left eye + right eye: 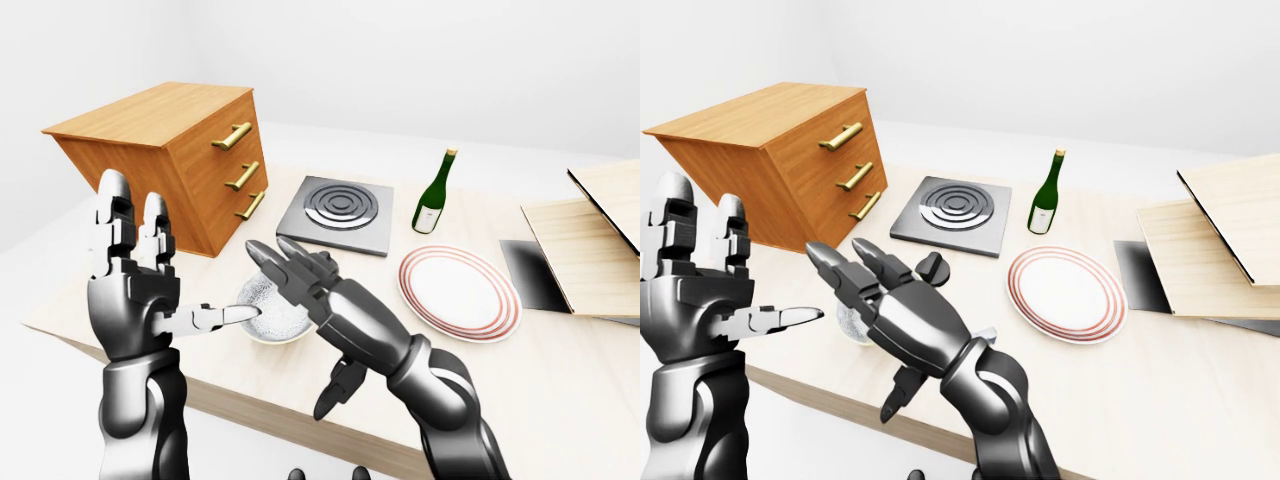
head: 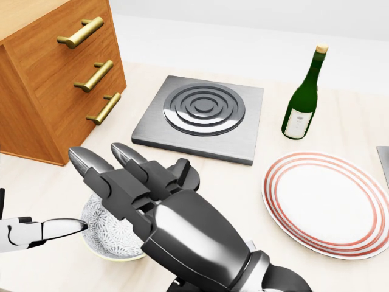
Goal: Pick up the akita bowl and put it on the plate.
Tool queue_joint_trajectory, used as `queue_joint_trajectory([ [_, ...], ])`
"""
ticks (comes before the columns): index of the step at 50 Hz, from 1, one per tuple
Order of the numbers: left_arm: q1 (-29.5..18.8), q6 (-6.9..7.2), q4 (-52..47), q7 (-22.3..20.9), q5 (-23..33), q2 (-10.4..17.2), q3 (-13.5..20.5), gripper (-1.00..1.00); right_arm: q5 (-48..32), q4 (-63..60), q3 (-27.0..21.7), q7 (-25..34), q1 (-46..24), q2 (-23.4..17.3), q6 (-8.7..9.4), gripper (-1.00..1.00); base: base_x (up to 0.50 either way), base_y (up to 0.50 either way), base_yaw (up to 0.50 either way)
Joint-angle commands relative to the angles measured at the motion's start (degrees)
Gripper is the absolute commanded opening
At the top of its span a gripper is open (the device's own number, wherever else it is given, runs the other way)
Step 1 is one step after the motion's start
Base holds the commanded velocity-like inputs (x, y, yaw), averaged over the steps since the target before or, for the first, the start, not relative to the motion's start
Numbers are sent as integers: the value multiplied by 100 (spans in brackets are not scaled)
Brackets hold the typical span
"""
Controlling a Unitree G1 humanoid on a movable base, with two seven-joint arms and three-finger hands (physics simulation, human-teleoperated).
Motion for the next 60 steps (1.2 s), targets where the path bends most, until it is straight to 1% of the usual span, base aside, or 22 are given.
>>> queue_joint_trajectory([
  [1, -33, 0, 96, 7, 17, 7, 1, 100, -254, 581, -207, 179, -173, 259, 0, 100, 0, 0, 0],
  [9, -22, 0, 31, 15, 7, 12, -1, 100, -240, 753, -307, 202, -232, 300, 0, 100, 0, 0, 0],
  [16, -28, 0, 2, 22, 0, 15, 8, 100, -386, 838, -245, 287, -282, 356, 0, 100, 0, 0, 0],
  [23, -31, 0, 35, 19, 3, 10, -3, 100, -586, 872, -206, 519, -360, 402, 0, 100, 0, 0, 0],
  [30, -23, 0, 8, 24, -10, 9, 9, 100, -852, 956, -68, 526, -372, 469, 0, 100, 0, 0, 0],
  [35, -16, 0, -21, 25, -25, 9, 17, 100, -943, 1103, -133, 526, -431, 508, 0, 100, 0, 0, 0],
  [43, -18, 0, -19, 28, -4, 7, 2, 100, -1125, 1515, -223, 526, -324, 468, 0, 100, 0, 0, 0],
  [46, -18, 0, -58, 29, -22, 8, 10, 100, -1253, 1684, -269, 526, -388, 474, 0, 100, 0, 0, 0],
  [51, -30, 0, 12, 27, -6, 8, 2, 100, -1311, 1941, -544, 526, -631, 531, 0, 100, 0, 0, 0],
  [60, -13, 0, -28, 21, 0, 5, -6, 100, -1471, 2148, -692, 526, -846, 591, 0, 100, 0, 0, 0],
])
